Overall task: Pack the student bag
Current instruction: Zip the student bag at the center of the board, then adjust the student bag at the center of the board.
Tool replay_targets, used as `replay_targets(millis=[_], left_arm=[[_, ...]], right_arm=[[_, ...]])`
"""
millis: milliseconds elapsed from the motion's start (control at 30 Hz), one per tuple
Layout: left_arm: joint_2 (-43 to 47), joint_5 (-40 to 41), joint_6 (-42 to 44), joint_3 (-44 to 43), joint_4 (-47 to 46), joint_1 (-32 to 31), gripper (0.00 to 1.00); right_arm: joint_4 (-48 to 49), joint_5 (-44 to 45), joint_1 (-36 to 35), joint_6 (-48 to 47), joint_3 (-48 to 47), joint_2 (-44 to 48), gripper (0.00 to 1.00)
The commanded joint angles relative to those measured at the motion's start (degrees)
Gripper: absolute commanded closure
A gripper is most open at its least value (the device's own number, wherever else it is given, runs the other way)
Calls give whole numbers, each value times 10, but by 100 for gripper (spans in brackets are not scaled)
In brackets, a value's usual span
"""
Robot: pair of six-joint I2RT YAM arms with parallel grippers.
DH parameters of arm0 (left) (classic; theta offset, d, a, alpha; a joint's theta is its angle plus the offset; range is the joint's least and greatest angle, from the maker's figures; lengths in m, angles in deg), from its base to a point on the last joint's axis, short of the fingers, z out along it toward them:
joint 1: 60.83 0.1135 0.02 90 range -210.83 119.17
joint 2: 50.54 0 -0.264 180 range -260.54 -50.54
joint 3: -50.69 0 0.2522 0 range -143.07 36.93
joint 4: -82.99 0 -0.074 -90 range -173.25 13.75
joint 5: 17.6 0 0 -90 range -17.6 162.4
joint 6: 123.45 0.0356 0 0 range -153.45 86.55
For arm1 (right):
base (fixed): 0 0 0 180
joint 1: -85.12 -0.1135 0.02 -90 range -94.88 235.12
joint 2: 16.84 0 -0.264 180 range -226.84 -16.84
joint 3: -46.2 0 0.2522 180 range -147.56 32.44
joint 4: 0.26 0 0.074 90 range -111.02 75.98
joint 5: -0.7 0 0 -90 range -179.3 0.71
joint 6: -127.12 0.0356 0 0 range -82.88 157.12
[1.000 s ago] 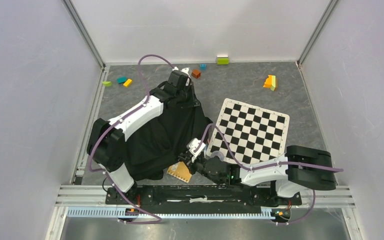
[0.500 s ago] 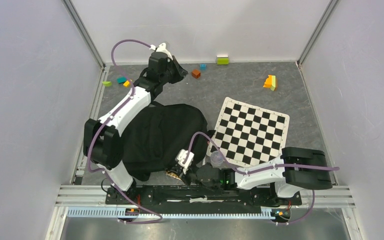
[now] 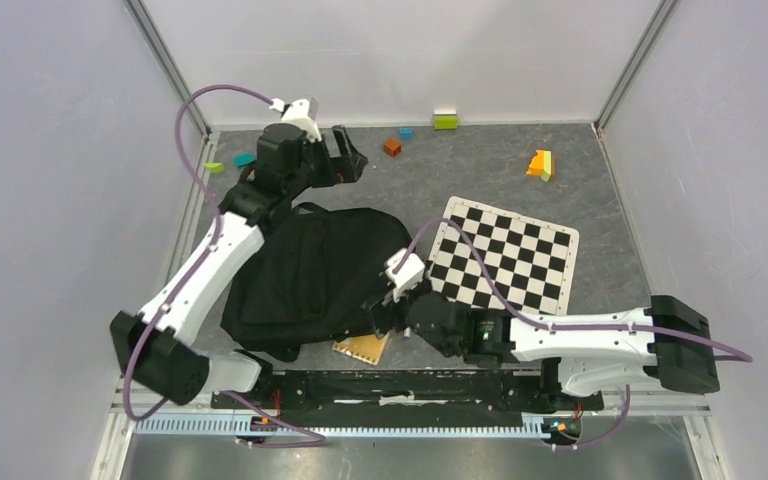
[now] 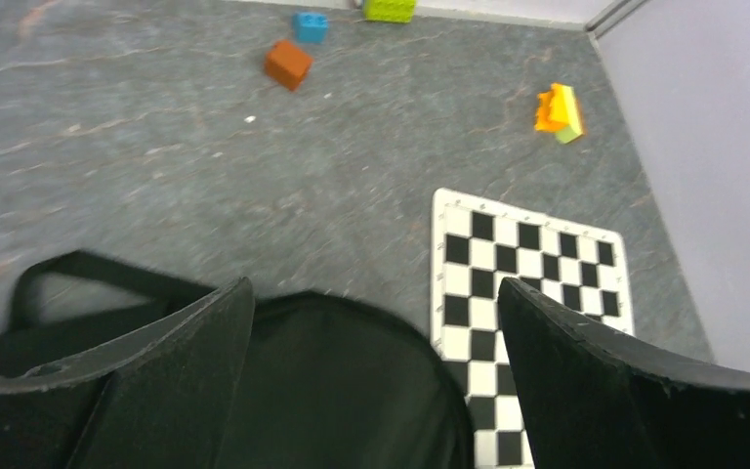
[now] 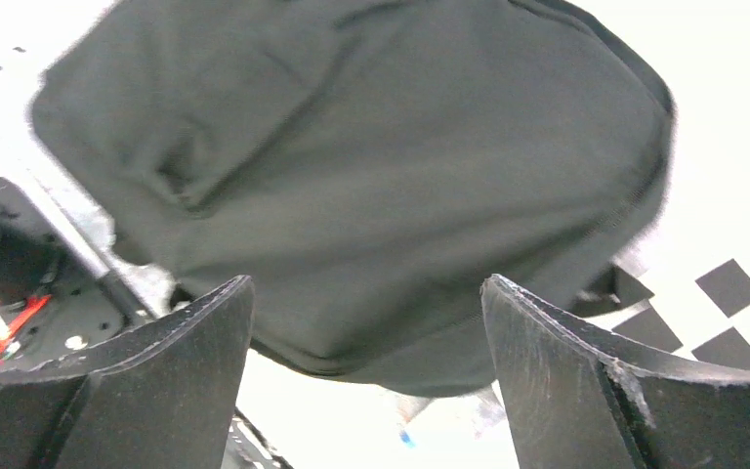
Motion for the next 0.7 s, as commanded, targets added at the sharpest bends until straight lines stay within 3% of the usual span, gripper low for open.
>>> replay_targets(millis=[0, 200, 500, 600, 633, 667], left_arm=[[73, 67, 69, 62, 98, 19, 0], [175, 150, 75, 184, 95, 45, 0], [284, 214, 103, 276, 45, 45, 0], [302, 221, 109, 290, 39, 45, 0], [304, 223, 112, 291, 41, 46, 0], [306, 228, 112, 291, 44, 46, 0]], right_arm=[[-116, 25, 37, 126, 16, 28, 9], [-65, 6, 83, 197, 76, 41, 6], [28, -84, 144, 119, 56, -36, 13], [29, -96, 161, 91, 33, -64, 35], [28, -98, 168, 86, 28, -72, 46], [29, -100, 177, 78, 24, -77, 66]])
